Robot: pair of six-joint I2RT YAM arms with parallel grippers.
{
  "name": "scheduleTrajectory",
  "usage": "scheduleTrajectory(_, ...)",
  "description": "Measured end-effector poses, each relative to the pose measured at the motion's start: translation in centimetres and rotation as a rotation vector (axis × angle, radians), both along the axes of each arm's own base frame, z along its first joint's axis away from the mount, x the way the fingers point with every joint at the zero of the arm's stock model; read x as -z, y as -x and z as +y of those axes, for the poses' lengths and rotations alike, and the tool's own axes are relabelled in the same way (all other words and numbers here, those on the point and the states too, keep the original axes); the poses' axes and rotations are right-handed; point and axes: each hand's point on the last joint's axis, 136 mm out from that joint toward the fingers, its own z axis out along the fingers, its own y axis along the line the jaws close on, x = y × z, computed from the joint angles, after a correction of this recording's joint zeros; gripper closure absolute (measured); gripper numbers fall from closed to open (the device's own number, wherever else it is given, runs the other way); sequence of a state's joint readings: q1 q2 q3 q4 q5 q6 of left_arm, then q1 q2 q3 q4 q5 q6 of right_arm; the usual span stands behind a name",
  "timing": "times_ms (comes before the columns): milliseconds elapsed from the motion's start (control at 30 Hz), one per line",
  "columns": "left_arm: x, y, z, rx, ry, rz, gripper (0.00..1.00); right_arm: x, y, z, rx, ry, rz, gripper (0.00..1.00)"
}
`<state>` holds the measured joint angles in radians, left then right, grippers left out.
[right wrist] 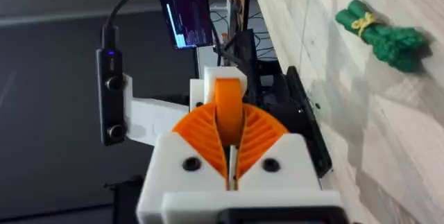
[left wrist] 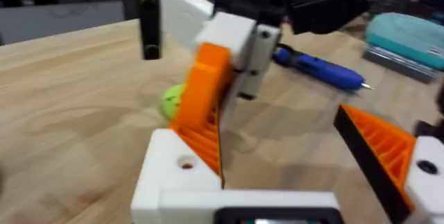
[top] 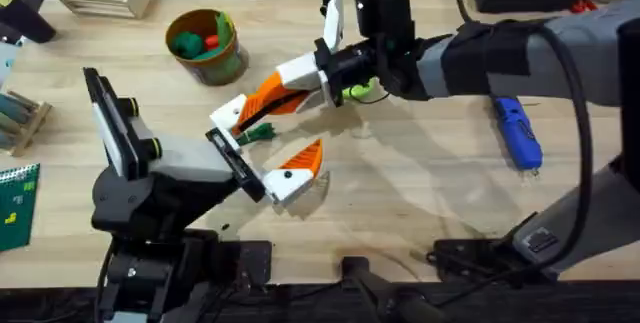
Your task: Pick up the gripper from the table and insert it into the empty holder that is missing its gripper. Then pick up a screw, insert it into the mounting hole, and use the screwdriver to tighten it. Finally, clean up the table by picking up the vegetable and placing it into the bucket.
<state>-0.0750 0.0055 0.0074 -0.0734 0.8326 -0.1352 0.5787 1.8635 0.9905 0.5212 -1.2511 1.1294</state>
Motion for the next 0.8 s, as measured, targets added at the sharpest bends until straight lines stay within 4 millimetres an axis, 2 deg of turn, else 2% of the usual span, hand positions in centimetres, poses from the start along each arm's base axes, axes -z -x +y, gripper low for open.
scheduleTrajectory(33, 0.0, 0.7, -0.6, 0.049, 0.002, 0.001, 0.013, 0.2, 0.1, 0.5, 0.005, 0.001, -0.014, 0.782)
scheduleTrajectory(133, 0.0, 0.8, -0.7, 0.056, -0.001, -0.005, 0.013, 0.3, 0.0, 0.6, 0.013, 0.006, -0.015, 0.567)
scheduleTrajectory(200, 0.0, 1.2, -1.0, 0.086, 0.001, -0.002, 0.014, 0.3, 0.0, 0.7, 0.014, 0.005, -0.019, 0.465)
scheduleTrajectory(367, 0.0, 1.8, -1.4, 0.125, 0.003, 0.001, 0.014, 0.3, 0.0, 0.7, 0.012, 0.004, -0.02, 0.388)
scheduleTrajectory(433, 0.0, 1.9, -1.4, 0.133, 0.004, 0.002, 0.014, 0.3, -0.1, 0.6, 0.017, 0.005, -0.021, 0.316)
scheduleTrajectory(500, 0.0, 2.0, -1.5, 0.137, 0.004, 0.003, 0.014, 0.3, -0.4, 0.5, 0.029, 0.007, -0.023, 0.187)
scheduleTrajectory(600, 0.0, 2.0, -1.5, 0.139, 0.004, 0.003, 0.014, 0.5, -1.3, 0.3, 0.065, 0.015, -0.036, 0.16)
scheduleTrajectory(633, 0.0, 2.0, -1.5, 0.14, 0.004, 0.003, 0.014, 0.6, -1.8, 0.2, 0.086, 0.018, -0.051, 0.159)
scheduleTrajectory(667, 0.0, 2.0, -1.5, 0.14, 0.004, 0.003, 0.014, 1.1, -4.0, -0.6, 0.166, 0.029, -0.116, 0.153)
scheduleTrajectory(733, 0.0, 2.0, -1.5, 0.14, 0.004, 0.003, 0.014, 1.4, -5.9, -1.6, 0.235, 0.044, -0.162, 0.15)
scheduleTrajectory(767, 0.0, 2.0, -1.5, 0.14, 0.004, 0.003, 0.014, 2.4, -9.1, -4.1, 0.352, 0.103, -0.209, 0.149)
scheduleTrajectory(800, 0.0, 2.0, -1.5, 0.14, 0.004, 0.003, 0.014, 3.0, -10.0, -5.1, 0.383, 0.139, -0.211, 0.148)
